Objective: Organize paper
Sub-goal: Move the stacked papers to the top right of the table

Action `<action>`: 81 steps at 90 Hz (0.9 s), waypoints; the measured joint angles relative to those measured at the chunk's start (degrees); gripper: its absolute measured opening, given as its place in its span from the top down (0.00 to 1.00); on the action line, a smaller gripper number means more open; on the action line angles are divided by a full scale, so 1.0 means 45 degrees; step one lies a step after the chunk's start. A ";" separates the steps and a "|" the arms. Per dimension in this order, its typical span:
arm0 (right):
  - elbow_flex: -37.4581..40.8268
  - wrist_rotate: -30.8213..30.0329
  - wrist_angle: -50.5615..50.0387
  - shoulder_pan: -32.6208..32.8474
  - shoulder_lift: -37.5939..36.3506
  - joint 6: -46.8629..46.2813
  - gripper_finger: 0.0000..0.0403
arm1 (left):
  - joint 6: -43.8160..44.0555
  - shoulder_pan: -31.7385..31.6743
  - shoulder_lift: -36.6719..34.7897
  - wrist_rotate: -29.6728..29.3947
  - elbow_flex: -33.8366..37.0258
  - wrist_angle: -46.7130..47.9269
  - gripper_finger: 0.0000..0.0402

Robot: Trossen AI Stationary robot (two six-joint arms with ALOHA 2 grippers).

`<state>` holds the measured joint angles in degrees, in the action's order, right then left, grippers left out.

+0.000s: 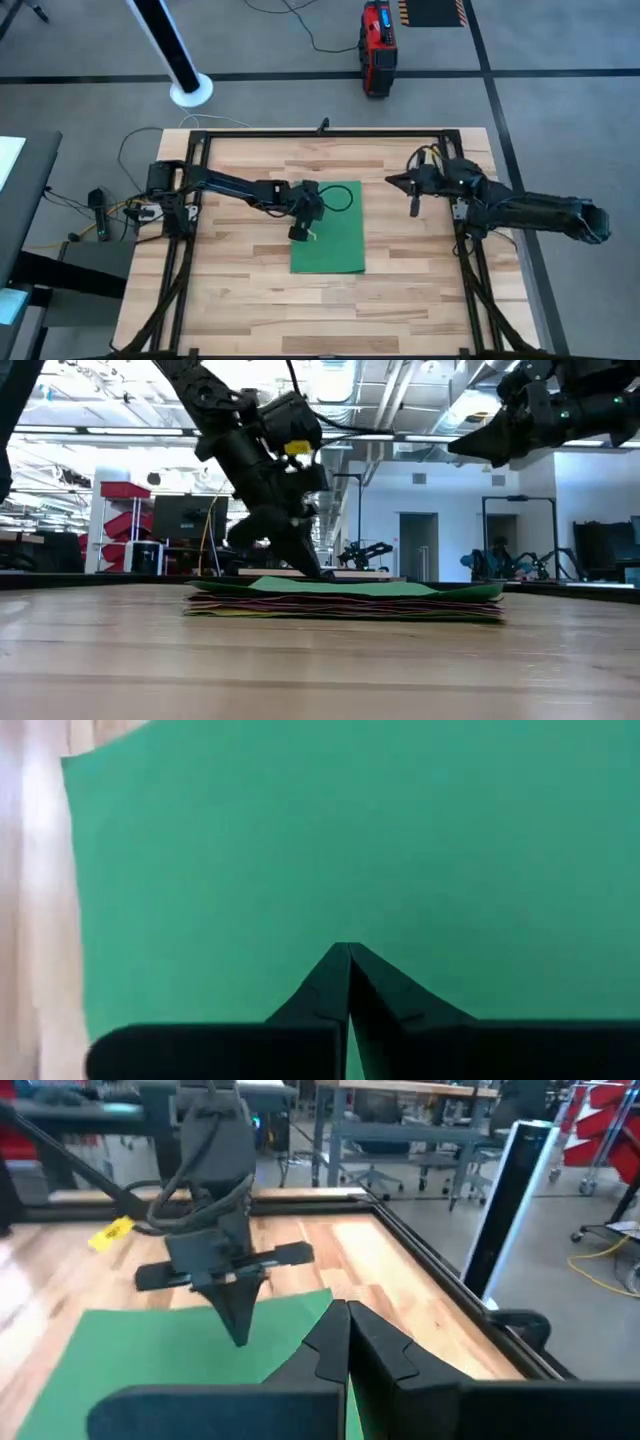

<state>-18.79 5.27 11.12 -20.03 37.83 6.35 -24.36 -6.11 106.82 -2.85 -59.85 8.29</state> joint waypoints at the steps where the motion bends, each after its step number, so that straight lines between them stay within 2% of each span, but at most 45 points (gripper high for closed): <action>1: -0.0018 -0.0006 0.0018 0.0018 0.0033 0.0015 1.00 | 0.0009 0.0000 0.0101 0.0000 -0.0025 0.0029 1.00; 45: -0.0169 -0.0047 -0.0021 0.0019 0.0262 0.0034 1.00 | 0.0418 -0.0327 0.2376 -0.0083 -0.2334 -0.0259 1.00; 81: -0.0169 -0.0047 -0.0144 0.0014 0.0262 0.0034 1.00 | 0.0948 -0.0792 0.4168 0.0019 -0.4066 -0.1509 1.00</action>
<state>-19.55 5.06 10.47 -19.97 39.00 6.50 -20.10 -9.67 125.58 -2.76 -78.15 1.50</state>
